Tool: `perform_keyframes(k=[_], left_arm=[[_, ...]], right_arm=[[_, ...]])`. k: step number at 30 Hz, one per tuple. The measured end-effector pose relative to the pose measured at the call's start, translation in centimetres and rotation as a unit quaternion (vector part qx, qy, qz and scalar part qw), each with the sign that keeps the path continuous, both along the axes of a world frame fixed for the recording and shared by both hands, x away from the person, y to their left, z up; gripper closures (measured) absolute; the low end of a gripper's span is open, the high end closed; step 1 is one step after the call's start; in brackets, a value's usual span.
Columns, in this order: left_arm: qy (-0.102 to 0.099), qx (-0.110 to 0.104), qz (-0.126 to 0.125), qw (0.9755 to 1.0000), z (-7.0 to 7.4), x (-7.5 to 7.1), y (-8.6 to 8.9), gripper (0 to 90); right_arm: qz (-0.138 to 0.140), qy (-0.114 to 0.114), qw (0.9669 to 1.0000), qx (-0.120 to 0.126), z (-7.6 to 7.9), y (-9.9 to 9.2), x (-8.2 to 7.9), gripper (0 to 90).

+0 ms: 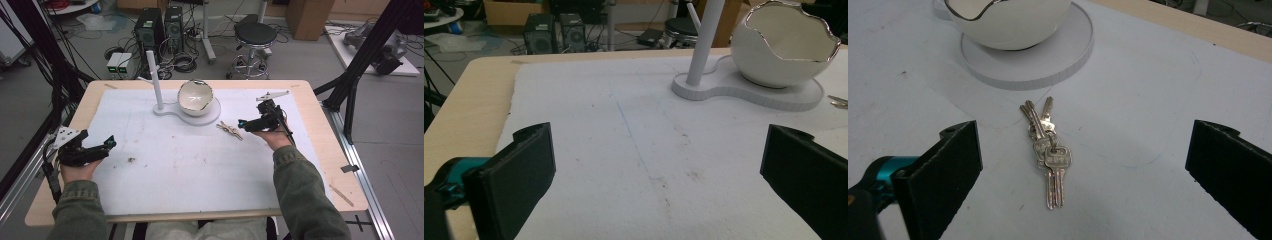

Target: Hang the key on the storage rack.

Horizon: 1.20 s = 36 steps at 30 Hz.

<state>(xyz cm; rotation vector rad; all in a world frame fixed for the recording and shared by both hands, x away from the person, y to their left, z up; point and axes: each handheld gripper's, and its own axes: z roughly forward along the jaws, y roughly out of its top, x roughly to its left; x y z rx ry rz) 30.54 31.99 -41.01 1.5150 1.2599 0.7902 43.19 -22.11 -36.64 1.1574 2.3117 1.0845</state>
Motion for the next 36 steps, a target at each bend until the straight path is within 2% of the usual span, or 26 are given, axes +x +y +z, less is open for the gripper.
perform_keyframes(k=[7,14,18,23,30,34,36], left_arm=[[0.001,0.001,0.000,1.0000,0.0,0.0,0.0,1.7],[0.002,0.003,0.000,1.0000,0.0,0.0,0.0,1.7],[0.001,0.004,0.001,1.0000,-0.1,0.0,0.0,1.7],[0.001,0.006,-0.002,1.0000,-0.1,0.1,-0.1,1.7],[0.002,0.007,-0.001,1.0000,-0.1,0.1,-0.1,1.7],[0.003,0.008,-0.002,1.0000,-0.1,0.1,-0.1,1.7],[0.003,0.006,-0.002,1.0000,-0.1,0.1,-0.1,1.7]], right_arm=[[0.013,0.011,0.9996,-0.023,-0.3,0.8,1.2,0.6],[0.017,0.037,0.9983,-0.043,-0.9,1.4,2.5,0.6],[0.025,0.055,0.9968,-0.051,-1.3,1.7,3.1,0.6],[0.034,0.063,0.9954,-0.062,-1.9,1.9,3.4,0.6],[0.035,0.078,0.9926,-0.085,-2.9,2.3,3.7,0.6],[0.031,0.098,0.9905,-0.091,-3.3,2.6,3.8,0.6],[0.035,0.101,0.9896,-0.096,-3.5,2.6,3.9,0.7]])
